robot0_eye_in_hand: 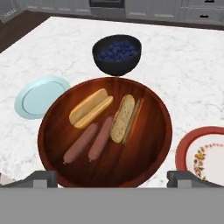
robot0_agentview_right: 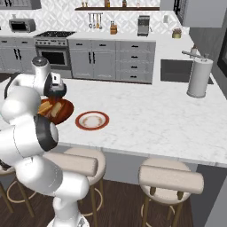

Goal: Place one bun and one sausage from the bowl on each plate.

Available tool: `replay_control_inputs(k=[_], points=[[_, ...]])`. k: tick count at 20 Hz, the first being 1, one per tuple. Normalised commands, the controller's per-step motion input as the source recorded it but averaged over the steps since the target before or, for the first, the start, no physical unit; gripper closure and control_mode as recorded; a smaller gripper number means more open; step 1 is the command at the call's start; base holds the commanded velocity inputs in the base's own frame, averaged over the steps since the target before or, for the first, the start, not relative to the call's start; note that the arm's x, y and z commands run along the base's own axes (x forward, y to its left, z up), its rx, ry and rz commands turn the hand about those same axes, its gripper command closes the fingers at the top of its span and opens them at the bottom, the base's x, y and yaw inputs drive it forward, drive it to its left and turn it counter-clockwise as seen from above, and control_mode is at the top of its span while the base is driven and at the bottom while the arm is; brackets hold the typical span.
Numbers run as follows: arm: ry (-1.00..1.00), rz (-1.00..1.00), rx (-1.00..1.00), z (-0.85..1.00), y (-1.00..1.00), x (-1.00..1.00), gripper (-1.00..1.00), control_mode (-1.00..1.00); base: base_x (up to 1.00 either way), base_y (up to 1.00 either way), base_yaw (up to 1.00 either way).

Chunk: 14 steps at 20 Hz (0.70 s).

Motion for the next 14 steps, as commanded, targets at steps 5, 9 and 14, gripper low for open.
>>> replay_control_inputs(k=[5, 9, 14], points=[[0.03, 0.00, -0.10, -0.05, 0.11, 0.15, -1.00, -1.00, 0.00, 0.00, 0.00], [0.17, 0.00, -0.15, 0.00, 0.00, 0.00, -1.00, -1.00, 0.00, 0.00, 0.00], [0.19, 0.00, -0.04, -0.34, 0.00, 0.17, -1.00, -1.00, 0.00, 0.00, 0.00]])
